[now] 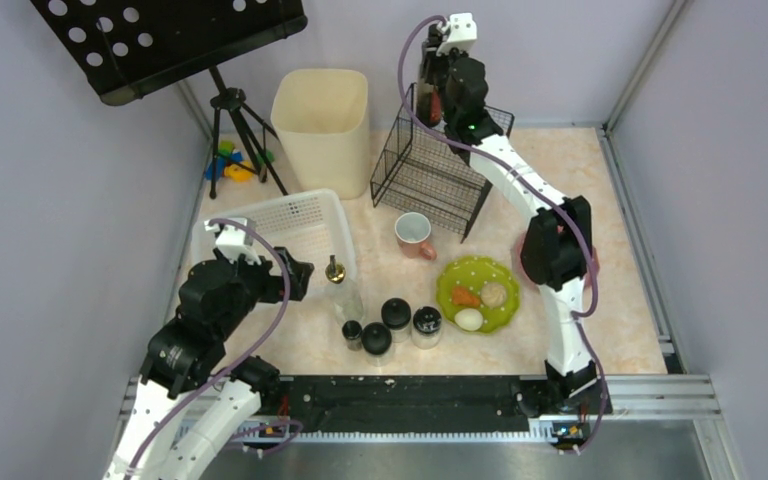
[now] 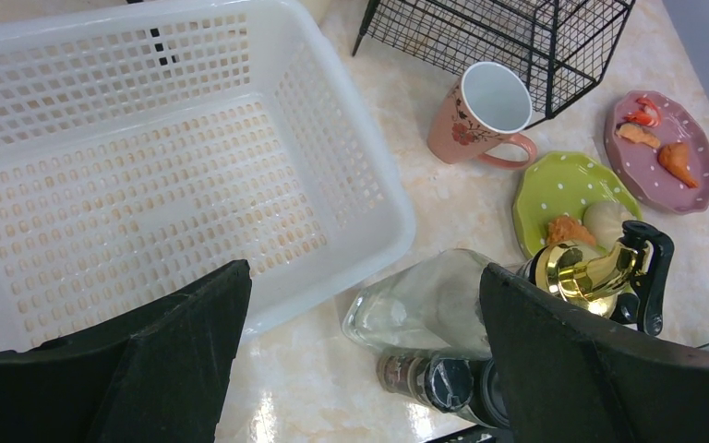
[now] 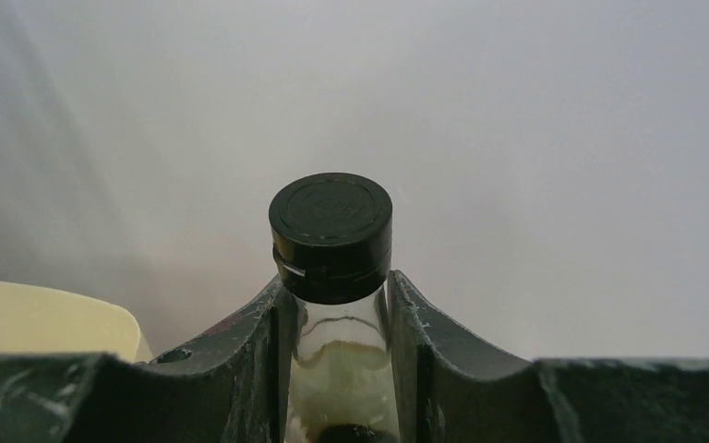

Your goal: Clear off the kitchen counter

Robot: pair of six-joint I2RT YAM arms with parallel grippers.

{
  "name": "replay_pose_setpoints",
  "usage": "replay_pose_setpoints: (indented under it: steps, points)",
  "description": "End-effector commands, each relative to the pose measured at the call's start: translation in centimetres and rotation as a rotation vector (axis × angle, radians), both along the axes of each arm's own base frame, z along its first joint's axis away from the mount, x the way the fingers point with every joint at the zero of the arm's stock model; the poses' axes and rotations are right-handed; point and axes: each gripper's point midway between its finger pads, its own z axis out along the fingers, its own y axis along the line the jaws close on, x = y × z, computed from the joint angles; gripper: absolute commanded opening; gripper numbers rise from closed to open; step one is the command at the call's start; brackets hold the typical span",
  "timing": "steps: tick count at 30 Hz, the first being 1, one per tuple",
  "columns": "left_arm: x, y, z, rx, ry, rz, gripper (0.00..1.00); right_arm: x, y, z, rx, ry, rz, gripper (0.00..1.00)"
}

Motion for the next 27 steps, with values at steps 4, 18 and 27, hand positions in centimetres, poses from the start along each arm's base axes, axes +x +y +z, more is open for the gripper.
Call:
replay_pose_setpoints:
  steps: [4,18,27]
  points:
    - [0.7,-0.7,0.9,-0.014,-0.050,-0.025,0.98,-1.1,-2.2,6.5,0.111,-0.193,-0.033,0.00]
    - [0.8,-0.9,0.9,-0.021,-0.046,-0.033,0.98,0.3,-1.6,0.6,0.106,-0.126,-0.031,0.00]
    - [0.9,-1.0,0.6,-0.020,-0.037,-0.035,0.98,1.3,-1.2,-2.5,0.135,-0.083,-0.031,0.00]
